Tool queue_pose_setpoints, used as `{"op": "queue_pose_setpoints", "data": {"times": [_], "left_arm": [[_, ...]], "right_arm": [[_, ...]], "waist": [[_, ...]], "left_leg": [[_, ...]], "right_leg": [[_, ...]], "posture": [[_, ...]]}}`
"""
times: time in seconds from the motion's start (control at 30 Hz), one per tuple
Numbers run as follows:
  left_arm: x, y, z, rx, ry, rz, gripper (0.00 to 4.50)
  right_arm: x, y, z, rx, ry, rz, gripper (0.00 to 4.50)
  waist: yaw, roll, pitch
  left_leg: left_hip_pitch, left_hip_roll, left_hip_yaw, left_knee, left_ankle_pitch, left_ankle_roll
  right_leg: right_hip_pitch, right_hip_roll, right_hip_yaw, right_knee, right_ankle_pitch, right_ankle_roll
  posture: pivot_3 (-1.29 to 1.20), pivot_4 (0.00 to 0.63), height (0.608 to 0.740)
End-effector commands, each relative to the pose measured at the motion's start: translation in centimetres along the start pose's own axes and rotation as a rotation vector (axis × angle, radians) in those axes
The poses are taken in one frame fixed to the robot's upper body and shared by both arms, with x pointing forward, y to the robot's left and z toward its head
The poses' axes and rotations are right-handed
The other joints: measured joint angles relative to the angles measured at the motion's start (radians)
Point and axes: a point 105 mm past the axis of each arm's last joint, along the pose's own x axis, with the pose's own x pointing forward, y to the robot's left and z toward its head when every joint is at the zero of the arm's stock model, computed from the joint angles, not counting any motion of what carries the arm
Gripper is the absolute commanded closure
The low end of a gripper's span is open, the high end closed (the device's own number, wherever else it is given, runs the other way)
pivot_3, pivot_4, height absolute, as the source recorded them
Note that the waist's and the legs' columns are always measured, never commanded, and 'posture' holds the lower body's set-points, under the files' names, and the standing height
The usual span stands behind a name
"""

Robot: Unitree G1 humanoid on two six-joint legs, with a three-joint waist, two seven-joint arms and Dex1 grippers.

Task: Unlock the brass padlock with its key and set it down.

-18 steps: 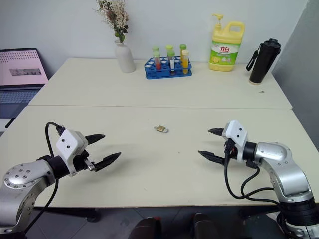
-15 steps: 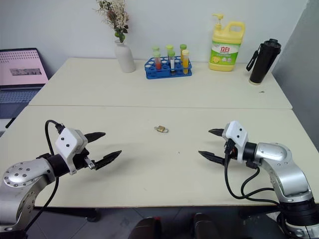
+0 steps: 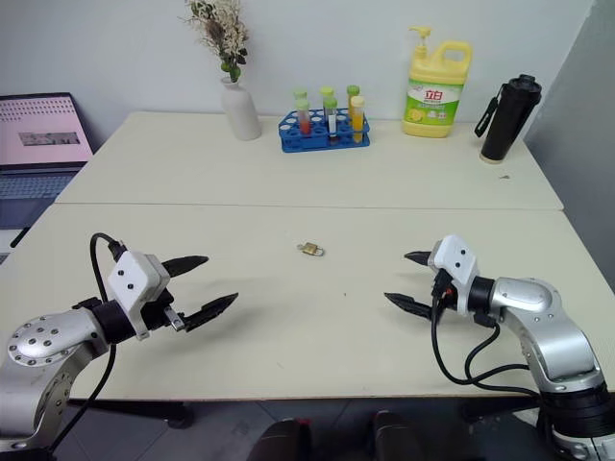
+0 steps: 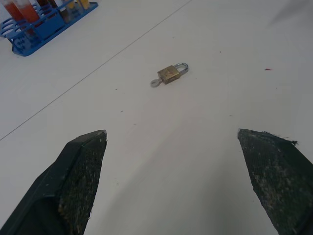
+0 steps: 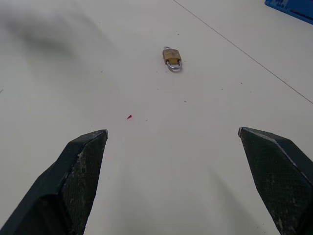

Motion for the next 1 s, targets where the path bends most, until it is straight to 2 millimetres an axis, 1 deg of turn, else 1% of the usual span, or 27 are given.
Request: {"op": "queue_pose_setpoints", "data": {"times": [0.03,0.13,0.23,0.33,0.47,0.6,0.73,0.77,0.83,0.9,1.0], "left_arm": [[-0.5,0.3,0.6,0.024,-0.019,-0.019,0.01],[-0.7,0.4,0.4,0.021,-0.007,-0.028,0.01],[-1.0,-0.2,-0.6,-0.017,0.042,-0.076,0.01],[-1.0,-0.6,-0.2,-0.037,0.015,-0.095,0.01],[-1.0,0.0,0.2,-0.012,-0.007,-0.058,0.01],[-1.0,0.4,0.3,0.007,-0.009,-0.055,0.01],[-0.7,1.3,0.7,-0.008,-0.036,-0.023,0.01],[-0.6,1.6,0.7,-0.009,-0.041,-0.010,0.01],[-0.4,1.9,1.1,-0.024,-0.059,0.005,0.01],[-0.3,2.0,1.2,-0.027,-0.063,0.006,0.01],[-0.1,2.0,1.2,-0.019,-0.056,0.000,0.01]], "right_arm": [[-0.2,0.3,0.7,0.033,-0.019,0.022,0.00],[-0.1,0.0,0.9,0.044,-0.028,0.015,0.00],[0.1,0.1,1.1,0.032,-0.028,0.030,0.00],[0.4,0.0,1.1,0.021,-0.026,0.015,0.00],[1.1,0.8,1.5,0.004,-0.033,0.055,0.00],[3.7,0.6,3.2,0.021,-0.107,0.028,0.00],[6.3,0.4,4.4,0.037,-0.142,0.022,0.00],[7.3,0.3,4.6,0.051,-0.146,0.025,0.00],[10.5,-0.2,5.2,0.079,-0.143,0.025,0.00],[12.6,-0.4,5.5,0.085,-0.128,0.033,0.00],[15.0,-0.7,5.4,0.065,-0.095,0.044,0.00]], "waist": [[0.000,0.000,0.000],[0.000,0.000,0.000],[0.000,0.000,0.000],[-0.001,0.000,0.000],[-0.001,0.000,0.000],[-0.006,0.000,0.000],[-0.004,0.000,0.000],[-0.003,0.000,0.000],[-0.006,0.000,0.000],[-0.008,0.000,0.000],[-0.005,0.000,0.000]], "left_leg": [[0.000,0.000,0.000,0.000,0.000,0.000],[0.000,0.000,0.000,0.000,0.000,0.000],[0.000,0.000,0.000,0.000,0.000,0.000],[0.000,0.000,0.000,0.000,0.000,0.000],[0.000,0.000,0.000,0.000,0.000,0.000],[0.001,0.001,0.000,0.000,0.000,0.000],[0.001,0.002,0.000,0.000,0.000,0.000],[0.001,0.002,0.000,0.000,0.000,0.000],[0.000,0.002,0.000,0.000,0.000,0.000],[0.000,0.002,0.001,0.001,0.000,0.000],[0.000,0.002,0.001,0.000,0.000,0.000]], "right_leg": [[0.000,0.000,0.000,0.000,0.000,0.000],[0.000,0.001,0.000,0.000,0.000,0.000],[0.000,0.001,0.000,0.000,0.000,0.000],[0.000,0.001,0.000,0.000,0.000,0.000],[0.000,0.001,0.000,0.000,0.000,0.000],[0.000,0.002,0.001,0.001,0.000,0.000],[0.000,0.003,0.000,0.001,0.000,0.000],[0.000,0.003,0.000,0.001,0.000,0.000],[0.000,0.003,0.000,0.001,0.000,0.000],[-0.001,0.003,0.000,0.002,0.001,0.000],[-0.002,0.003,0.000,0.002,0.003,-0.004]], "posture": [[0.00,0.150,0.740],[0.00,0.150,0.740],[0.00,0.150,0.740],[0.00,0.150,0.740],[0.00,0.150,0.740],[0.00,0.150,0.740],[0.00,0.150,0.740],[0.00,0.150,0.740],[0.00,0.150,0.740],[0.00,0.150,0.740],[0.00,0.150,0.740]]}}
